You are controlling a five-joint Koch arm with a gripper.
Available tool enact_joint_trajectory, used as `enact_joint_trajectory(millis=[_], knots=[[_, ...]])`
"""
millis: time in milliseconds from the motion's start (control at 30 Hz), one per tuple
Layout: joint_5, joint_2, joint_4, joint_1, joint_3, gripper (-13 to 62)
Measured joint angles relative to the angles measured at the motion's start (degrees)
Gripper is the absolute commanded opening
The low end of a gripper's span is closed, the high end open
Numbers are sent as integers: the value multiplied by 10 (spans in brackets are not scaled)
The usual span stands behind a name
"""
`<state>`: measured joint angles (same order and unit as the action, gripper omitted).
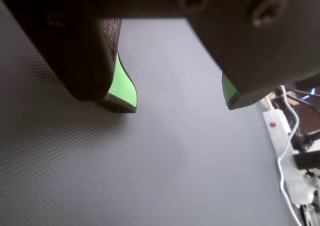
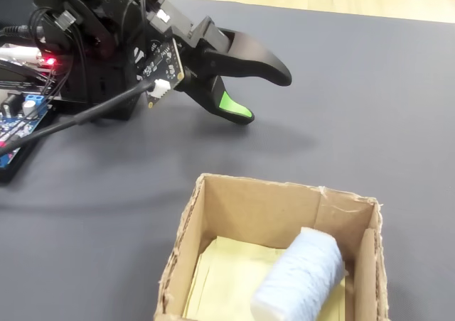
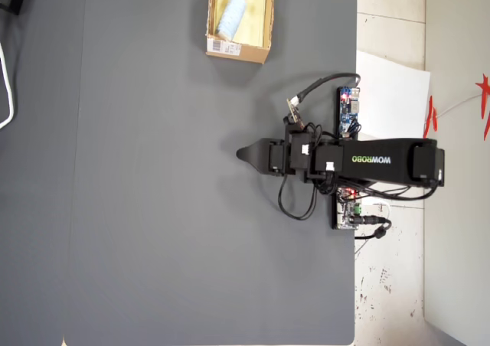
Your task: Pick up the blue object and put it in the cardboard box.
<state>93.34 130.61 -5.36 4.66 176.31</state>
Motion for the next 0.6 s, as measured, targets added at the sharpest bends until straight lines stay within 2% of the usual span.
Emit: enact_joint_trajectory(millis=[600], knots=[[4,0,12,9,1,340]])
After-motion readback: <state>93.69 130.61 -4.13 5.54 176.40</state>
